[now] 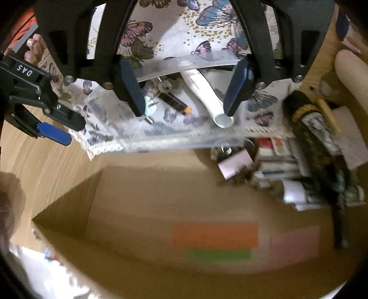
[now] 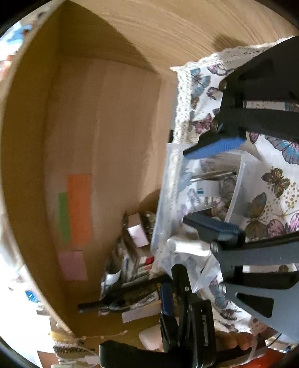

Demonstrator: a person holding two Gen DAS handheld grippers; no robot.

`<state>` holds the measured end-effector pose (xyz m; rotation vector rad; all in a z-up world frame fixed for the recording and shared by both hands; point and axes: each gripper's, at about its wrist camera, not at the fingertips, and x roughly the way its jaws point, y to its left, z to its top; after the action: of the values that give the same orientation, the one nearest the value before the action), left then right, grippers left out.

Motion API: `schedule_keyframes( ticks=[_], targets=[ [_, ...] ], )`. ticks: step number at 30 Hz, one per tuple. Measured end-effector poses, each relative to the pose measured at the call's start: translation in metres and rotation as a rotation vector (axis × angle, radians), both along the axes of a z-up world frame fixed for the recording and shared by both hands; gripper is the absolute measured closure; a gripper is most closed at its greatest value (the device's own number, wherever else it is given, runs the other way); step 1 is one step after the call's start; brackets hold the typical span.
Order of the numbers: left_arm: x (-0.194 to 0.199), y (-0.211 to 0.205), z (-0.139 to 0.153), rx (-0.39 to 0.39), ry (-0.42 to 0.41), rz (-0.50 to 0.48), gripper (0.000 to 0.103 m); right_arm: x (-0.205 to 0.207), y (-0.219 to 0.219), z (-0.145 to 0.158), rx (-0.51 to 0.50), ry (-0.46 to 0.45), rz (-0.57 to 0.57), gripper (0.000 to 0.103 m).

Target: Organize rigid objects

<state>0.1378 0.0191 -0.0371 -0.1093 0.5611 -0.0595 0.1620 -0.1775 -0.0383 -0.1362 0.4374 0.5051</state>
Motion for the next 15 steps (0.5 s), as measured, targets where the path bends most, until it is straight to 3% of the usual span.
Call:
schedule_keyframes(
  ticks=[3,7,11,15],
  targets=[
    [-0.021,-0.001,0.014,0.013,-0.065,0.009,0.022,-0.017,0.0,0.01,0.019,-0.045,0.012,0.036],
    [-0.051,-0.004,0.029,0.021,-0.143,0.021,0.002,-0.044,-0.001,0.023,0.044,-0.118,0.013,0.021],
    [-0.08,-0.009,0.042,0.043,-0.209,0.031,0.001,-0.069,-0.007,0.034,0.078,-0.185,0.002,0.0],
    [-0.101,-0.011,0.049,0.046,-0.244,0.037,0.0,-0.086,-0.01,0.041,0.103,-0.211,0.015,0.0]
  ],
)
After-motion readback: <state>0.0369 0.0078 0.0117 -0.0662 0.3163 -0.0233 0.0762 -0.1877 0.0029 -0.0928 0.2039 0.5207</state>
